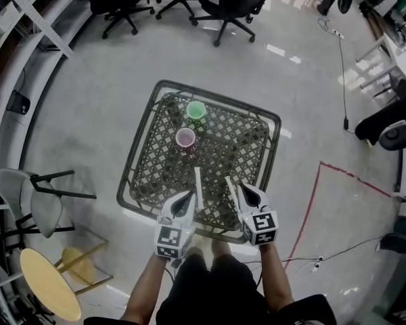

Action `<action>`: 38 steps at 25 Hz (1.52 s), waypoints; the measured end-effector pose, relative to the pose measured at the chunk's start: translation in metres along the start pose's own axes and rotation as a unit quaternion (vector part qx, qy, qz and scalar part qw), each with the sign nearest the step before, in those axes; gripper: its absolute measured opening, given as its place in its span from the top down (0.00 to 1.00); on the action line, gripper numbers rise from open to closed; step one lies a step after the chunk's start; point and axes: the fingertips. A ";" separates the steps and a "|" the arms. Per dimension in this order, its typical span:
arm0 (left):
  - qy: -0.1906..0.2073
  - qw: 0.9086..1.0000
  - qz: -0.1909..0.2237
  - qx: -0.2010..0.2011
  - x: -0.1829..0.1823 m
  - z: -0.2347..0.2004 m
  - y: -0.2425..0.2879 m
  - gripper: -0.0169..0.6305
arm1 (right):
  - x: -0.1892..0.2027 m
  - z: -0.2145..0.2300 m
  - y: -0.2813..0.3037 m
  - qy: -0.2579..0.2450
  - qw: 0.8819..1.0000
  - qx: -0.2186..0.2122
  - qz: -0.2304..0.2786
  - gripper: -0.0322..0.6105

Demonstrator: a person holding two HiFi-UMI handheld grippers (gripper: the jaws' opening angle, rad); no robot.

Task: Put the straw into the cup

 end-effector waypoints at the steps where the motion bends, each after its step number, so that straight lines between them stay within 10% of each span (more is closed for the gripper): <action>1: 0.000 1.000 -0.006 0.000 0.007 0.001 0.006 0.96 | 0.008 0.004 0.006 0.002 1.000 -0.002 -0.007 0.95; 26: -0.024 0.996 -0.087 -0.006 0.099 -0.003 0.077 0.96 | 0.121 0.045 0.081 0.041 0.994 -0.015 -0.105 0.95; 38: -0.038 0.994 -0.103 -0.020 0.117 -0.013 0.082 0.96 | 0.159 0.045 0.103 0.037 0.986 -0.031 -0.160 0.72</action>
Point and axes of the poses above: the fingertips, and each gripper's own axes: y forward along the fingers, z to its right, x out of its underside, and after that the axes turned 9 degrees about -x, right-handed
